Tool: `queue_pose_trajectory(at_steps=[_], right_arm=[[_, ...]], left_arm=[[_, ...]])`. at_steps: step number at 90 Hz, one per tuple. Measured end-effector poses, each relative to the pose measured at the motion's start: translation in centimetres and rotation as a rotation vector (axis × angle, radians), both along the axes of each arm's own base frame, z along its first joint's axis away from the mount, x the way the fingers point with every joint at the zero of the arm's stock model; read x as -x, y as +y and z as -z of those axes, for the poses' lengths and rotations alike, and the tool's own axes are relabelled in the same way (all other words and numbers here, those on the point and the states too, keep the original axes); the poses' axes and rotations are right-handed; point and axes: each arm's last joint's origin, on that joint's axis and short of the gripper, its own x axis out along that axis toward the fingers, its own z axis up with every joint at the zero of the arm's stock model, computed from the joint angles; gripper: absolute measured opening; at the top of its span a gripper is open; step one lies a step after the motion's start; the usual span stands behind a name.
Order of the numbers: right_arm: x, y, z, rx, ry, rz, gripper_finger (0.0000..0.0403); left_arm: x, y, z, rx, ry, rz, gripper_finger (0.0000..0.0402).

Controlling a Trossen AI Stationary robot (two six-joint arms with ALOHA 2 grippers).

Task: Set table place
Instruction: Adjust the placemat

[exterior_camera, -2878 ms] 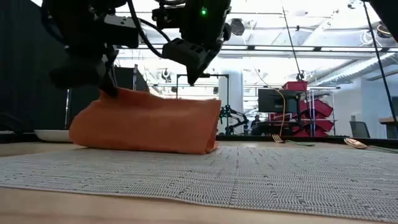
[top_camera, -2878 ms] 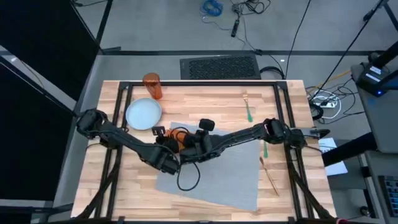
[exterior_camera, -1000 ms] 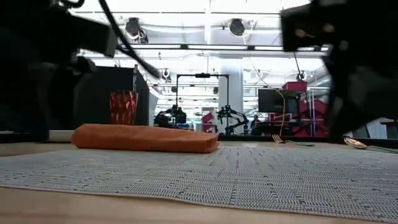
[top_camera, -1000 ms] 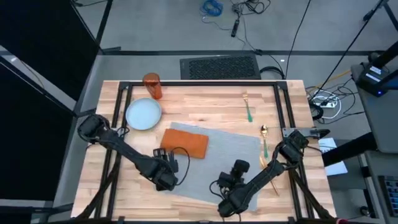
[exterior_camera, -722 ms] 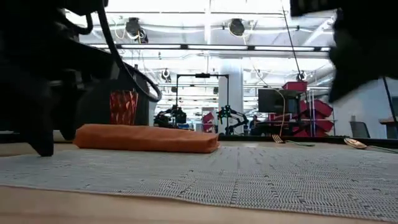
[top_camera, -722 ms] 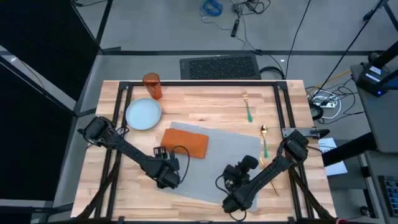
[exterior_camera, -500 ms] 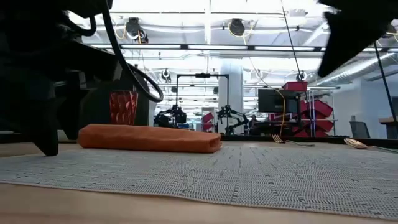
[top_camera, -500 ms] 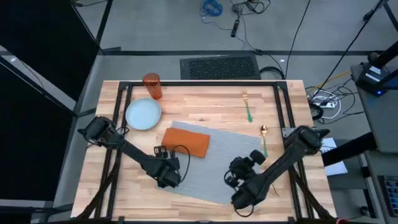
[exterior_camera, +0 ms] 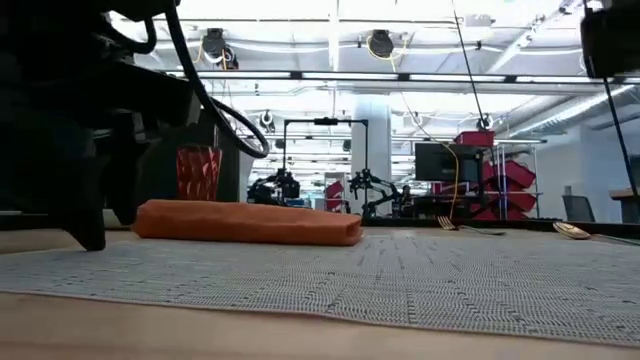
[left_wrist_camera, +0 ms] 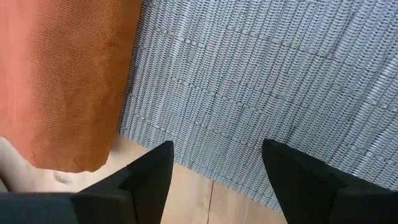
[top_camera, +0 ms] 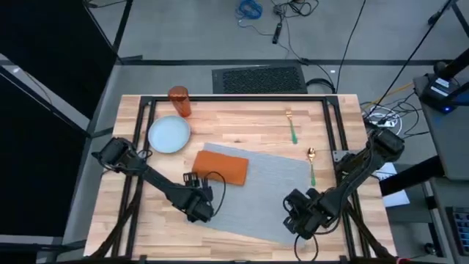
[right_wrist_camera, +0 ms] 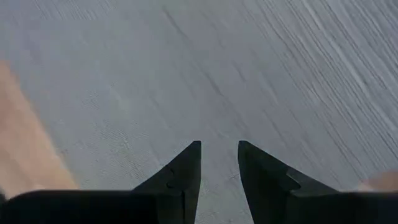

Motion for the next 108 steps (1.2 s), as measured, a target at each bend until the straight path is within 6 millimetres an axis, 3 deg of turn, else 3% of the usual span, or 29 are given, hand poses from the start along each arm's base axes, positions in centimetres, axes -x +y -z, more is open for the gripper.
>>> queue_pose_trajectory(at_steps=[38,61,108], right_arm=[[-1.4,-2.2,0.4,0.012,0.091,-0.012,0.0093],[-1.4,-3.9,3.8,-0.074,0.286,-0.020,0.0093],[-3.7,-8.9,4.1,-0.014,0.310,-0.062,0.0093]], left_arm=[[-0.2,-0.7,0.0,0.030,-0.043,0.014,0.0233],[0.3,-1.2,0.0,0.013,-0.032,0.033,0.0233],[0.9,-2.2,0.0,0.004,-0.044,0.062,0.0233]])
